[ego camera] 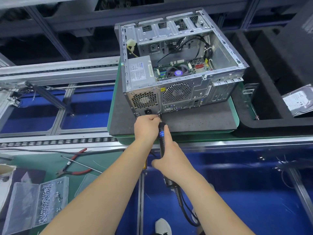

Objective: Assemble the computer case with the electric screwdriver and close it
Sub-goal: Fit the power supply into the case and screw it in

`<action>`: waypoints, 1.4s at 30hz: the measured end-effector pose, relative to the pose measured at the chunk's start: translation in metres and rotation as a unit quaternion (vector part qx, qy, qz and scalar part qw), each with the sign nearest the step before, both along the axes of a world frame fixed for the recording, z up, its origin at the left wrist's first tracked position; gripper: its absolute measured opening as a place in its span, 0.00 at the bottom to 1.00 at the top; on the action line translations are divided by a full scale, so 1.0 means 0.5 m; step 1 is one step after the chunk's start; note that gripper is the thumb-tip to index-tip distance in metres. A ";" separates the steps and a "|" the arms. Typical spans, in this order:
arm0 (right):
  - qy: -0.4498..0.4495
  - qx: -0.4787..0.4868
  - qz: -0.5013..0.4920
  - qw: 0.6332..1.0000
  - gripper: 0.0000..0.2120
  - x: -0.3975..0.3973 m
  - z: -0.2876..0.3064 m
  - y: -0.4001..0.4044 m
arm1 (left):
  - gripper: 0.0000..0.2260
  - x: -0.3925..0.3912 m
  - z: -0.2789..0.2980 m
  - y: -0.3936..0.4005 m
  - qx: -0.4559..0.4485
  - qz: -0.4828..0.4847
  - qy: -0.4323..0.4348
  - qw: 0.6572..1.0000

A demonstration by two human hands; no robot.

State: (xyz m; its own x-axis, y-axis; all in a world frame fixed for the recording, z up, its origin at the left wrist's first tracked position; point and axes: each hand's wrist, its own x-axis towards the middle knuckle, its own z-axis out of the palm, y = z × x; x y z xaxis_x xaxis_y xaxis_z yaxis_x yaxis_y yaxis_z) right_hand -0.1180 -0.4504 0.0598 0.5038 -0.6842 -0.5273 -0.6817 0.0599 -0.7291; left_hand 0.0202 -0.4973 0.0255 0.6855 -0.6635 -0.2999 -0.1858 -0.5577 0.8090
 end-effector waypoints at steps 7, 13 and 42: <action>0.005 -0.008 0.008 1.000 0.59 -0.002 0.007 -0.004 | 0.11 -0.003 -0.002 0.000 0.001 0.007 -0.010 1.000; 0.011 -0.016 0.016 1.000 0.59 -0.002 0.007 -0.005 | 0.10 -0.002 -0.005 0.001 -0.001 0.016 -0.009 1.000; 0.030 -0.035 0.029 0.999 0.60 0.005 0.000 -0.012 | 0.41 0.174 0.267 -0.056 0.138 -0.372 -0.481 0.782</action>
